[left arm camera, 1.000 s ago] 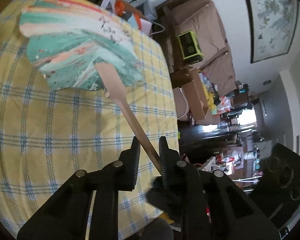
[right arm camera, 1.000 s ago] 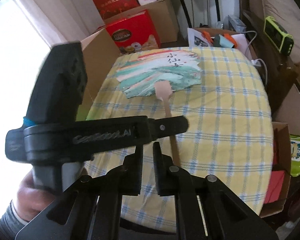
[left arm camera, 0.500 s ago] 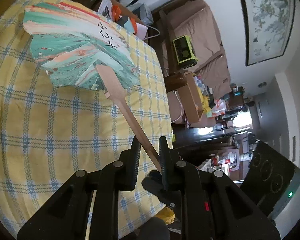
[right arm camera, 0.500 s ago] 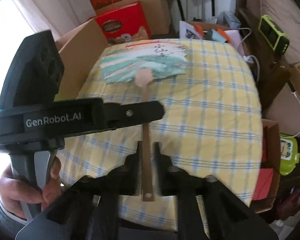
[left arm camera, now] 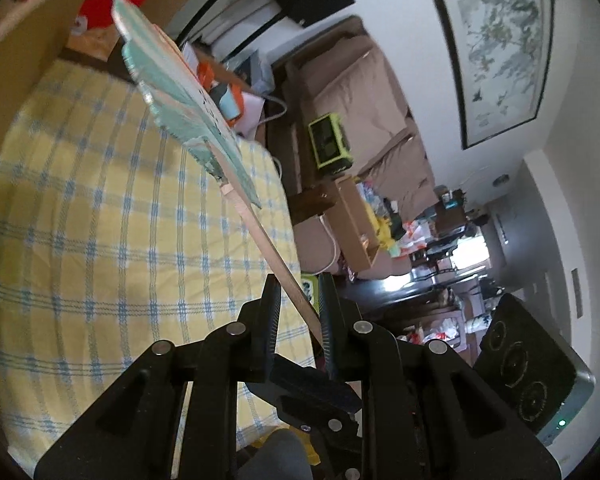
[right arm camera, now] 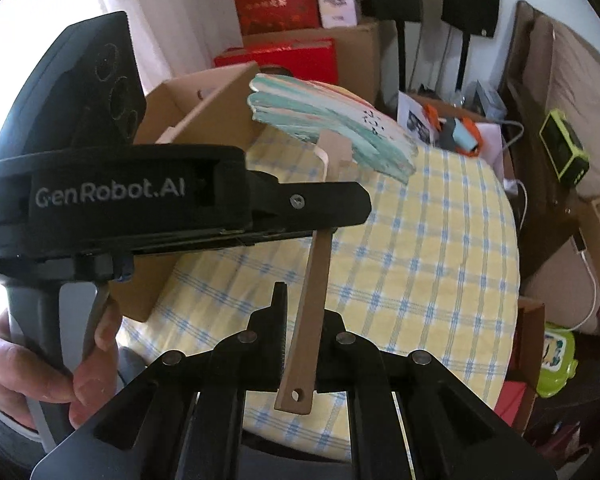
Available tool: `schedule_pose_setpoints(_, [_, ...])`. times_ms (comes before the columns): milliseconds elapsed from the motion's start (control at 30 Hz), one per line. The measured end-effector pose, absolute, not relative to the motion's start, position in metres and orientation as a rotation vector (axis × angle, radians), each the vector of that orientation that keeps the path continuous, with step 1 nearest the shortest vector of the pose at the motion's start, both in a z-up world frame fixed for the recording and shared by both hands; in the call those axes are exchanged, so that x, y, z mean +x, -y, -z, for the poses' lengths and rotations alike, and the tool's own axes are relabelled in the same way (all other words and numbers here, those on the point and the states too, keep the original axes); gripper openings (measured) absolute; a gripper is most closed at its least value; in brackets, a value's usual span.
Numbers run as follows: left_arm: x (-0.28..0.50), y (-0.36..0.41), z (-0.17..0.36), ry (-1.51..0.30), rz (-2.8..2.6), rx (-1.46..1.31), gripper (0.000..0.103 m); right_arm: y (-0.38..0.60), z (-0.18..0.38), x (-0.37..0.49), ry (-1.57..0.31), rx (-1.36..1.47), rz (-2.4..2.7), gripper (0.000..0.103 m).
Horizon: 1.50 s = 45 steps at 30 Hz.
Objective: Organize objects
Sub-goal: 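Lift the round fan by its handle with the right tool over the box, then lower the round fan into the box and open the right tool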
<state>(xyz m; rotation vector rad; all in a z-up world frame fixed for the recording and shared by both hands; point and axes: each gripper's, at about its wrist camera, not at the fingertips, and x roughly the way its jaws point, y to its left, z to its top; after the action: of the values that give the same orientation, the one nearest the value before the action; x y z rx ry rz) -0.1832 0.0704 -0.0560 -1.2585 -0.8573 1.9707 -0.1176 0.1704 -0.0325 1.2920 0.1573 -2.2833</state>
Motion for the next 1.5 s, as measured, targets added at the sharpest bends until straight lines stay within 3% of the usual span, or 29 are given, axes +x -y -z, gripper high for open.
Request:
schedule_pose_setpoints(633, [-0.167,0.042,-0.005,0.859,-2.180,-1.123,0.018,-0.066,-0.017,-0.097,-0.237,1.133,2.184,0.007])
schedule_pose_setpoints(1100, [-0.181,0.138,0.021,0.900,-2.265,-1.229,0.018,0.026,0.008,-0.102,-0.211,1.144,2.045,0.007])
schedule_pose_setpoints(1500, [-0.193,0.159,0.051,0.826,-2.192,-1.374,0.018,0.054,0.033,-0.103,-0.221,1.194,1.989,0.011])
